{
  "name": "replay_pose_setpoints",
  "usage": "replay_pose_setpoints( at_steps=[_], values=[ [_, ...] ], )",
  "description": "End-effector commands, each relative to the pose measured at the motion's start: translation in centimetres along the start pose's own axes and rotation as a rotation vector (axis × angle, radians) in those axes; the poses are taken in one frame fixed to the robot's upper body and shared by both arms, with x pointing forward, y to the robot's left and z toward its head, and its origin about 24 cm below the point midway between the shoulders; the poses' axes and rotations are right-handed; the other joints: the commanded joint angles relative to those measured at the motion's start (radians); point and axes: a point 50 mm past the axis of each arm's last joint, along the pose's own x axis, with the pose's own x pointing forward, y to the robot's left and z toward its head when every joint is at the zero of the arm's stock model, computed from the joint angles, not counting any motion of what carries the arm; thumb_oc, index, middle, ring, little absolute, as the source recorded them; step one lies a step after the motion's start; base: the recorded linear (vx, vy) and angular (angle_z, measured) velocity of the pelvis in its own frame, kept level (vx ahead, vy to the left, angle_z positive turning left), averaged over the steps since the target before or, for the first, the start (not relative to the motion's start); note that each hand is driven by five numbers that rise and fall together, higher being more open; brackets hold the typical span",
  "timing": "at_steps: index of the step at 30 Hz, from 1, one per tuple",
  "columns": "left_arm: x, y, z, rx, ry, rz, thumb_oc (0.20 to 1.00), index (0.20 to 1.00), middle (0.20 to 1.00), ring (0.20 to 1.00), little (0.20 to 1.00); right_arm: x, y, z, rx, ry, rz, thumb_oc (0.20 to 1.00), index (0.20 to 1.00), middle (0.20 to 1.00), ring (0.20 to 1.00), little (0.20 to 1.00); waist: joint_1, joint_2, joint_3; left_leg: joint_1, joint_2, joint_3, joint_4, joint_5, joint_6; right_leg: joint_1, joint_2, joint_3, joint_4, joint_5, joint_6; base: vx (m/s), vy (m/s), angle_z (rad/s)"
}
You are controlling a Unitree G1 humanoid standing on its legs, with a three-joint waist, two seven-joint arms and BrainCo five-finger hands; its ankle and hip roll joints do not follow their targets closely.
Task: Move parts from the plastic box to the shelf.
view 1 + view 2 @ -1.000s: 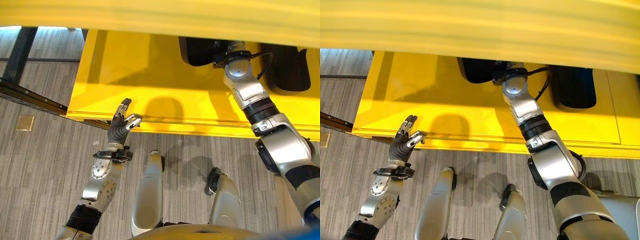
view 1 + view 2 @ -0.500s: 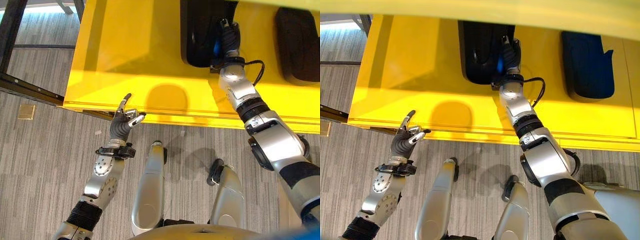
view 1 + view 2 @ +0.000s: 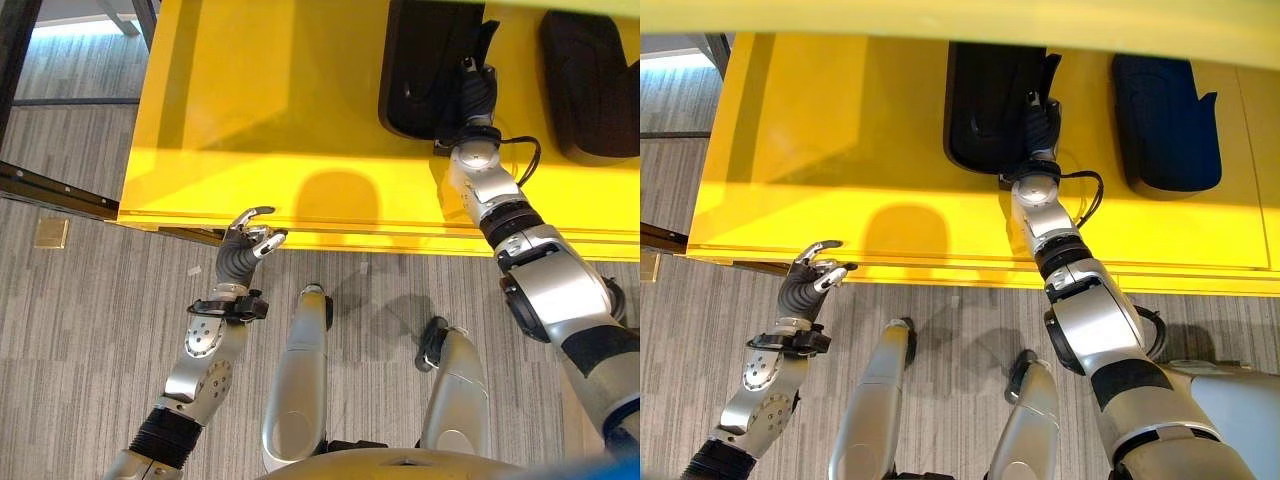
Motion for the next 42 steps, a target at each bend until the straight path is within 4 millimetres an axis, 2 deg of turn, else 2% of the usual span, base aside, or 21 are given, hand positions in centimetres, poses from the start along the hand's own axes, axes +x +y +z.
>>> replay_pose_setpoints(
  at_steps=[1,11,12,15,23,27,30,38,42],
  values=[
    [0.2,-1.0,-0.1,-0.014,-0.005,-0.032,1.0,1.0,1.0,1.0,1.0,0.8,-1.6,0.7,-0.078,-0.05,-0.027,0.2,0.2,0.2,0.2,0.2,0.013,0.001,-0.034,-0.008,0.041,-0.027,0.006,-0.008,-0.006,-0.069,0.032,0.03,0.124,-0.027,-0.035,0.0,0.0,0.0],
    [-0.1,-0.8,-0.3,-0.029,-0.007,-0.017,1.0,1.0,1.0,1.0,1.0,0.7,-3.8,0.1,-0.265,-0.124,-0.002,0.2,0.2,0.2,0.2,0.2,-0.011,-0.021,-0.035,-0.003,0.055,-0.025,-0.008,-0.001,-0.013,-0.071,0.038,0.034,0.121,-0.022,-0.035,-0.01,0.0,0.0],
    [0.0,-0.8,-0.2,-0.031,-0.014,-0.017,1.0,1.0,1.0,1.0,1.0,0.6,-4.0,0.1,-0.273,-0.134,-0.001,0.2,0.2,0.2,0.2,0.2,-0.015,-0.024,-0.033,-0.014,0.053,-0.026,-0.02,0.031,-0.009,-0.082,0.038,0.031,0.109,0.005,-0.044,-0.07,-0.001,-0.01],
    [0.0,-0.8,0.0,-0.04,-0.026,-0.013,1.0,1.0,1.0,1.0,1.0,0.2,-4.3,-0.2,-0.285,-0.157,0.007,0.2,0.2,0.2,0.2,0.2,-0.022,-0.027,-0.035,-0.014,0.055,-0.026,-0.021,0.032,-0.011,-0.082,0.04,0.031,0.108,0.003,-0.045,-0.02,-0.006,-0.04],
    [-0.2,-1.3,3.0,-0.047,-0.165,-0.063,1.0,1.0,1.0,1.0,1.0,-2.0,-5.0,-1.9,-0.239,-0.183,0.024,0.2,0.2,0.2,0.2,0.2,-0.031,-0.026,-0.04,-0.025,0.059,-0.029,-0.025,0.034,-0.014,-0.091,0.04,0.03,0.107,0.003,-0.046,-0.01,-0.006,-0.02],
    [-0.7,-1.6,5.2,-0.095,-0.259,-0.106,1.0,1.0,1.0,1.0,1.0,-2.5,-4.9,-2.5,-0.214,-0.176,0.031,0.2,0.2,0.2,0.2,0.2,-0.028,-0.022,-0.047,-0.031,0.057,-0.029,-0.025,0.036,-0.014,-0.099,0.042,0.033,0.11,0.0,-0.045,0.0,-0.001,-0.01],
    [-0.9,-2.0,8.2,-0.148,-0.405,-0.146,1.0,1.0,1.0,1.0,1.0,-3.0,-4.5,-2.9,-0.188,-0.169,0.049,0.2,0.2,0.2,0.2,0.2,-0.024,-0.022,-0.056,-0.038,0.057,-0.029,-0.028,0.04,-0.016,-0.107,0.043,0.034,0.11,0.001,-0.046,0.0,0.0,0.0],
    [-1.2,-3.0,11.4,-0.236,-0.587,-0.209,1.0,1.0,1.0,1.0,1.0,-3.5,-3.6,-2.8,-0.154,-0.181,0.086,0.2,0.2,0.2,0.2,0.2,-0.021,-0.029,-0.065,-0.047,0.057,-0.029,-0.022,0.04,-0.019,-0.117,0.045,0.037,0.115,-0.001,-0.046,0.0,0.0,0.0],
    [-1.4,-3.4,12.3,-0.253,-0.637,-0.236,1.0,1.0,1.0,1.0,1.0,-3.5,-3.5,-2.5,-0.143,-0.193,0.089,0.2,0.2,0.2,0.2,0.2,-0.019,-0.03,-0.067,-0.048,0.06,-0.03,-0.02,0.039,-0.019,-0.121,0.043,0.039,0.115,0.001,-0.045,0.0,0.0,0.0]
  ],
)
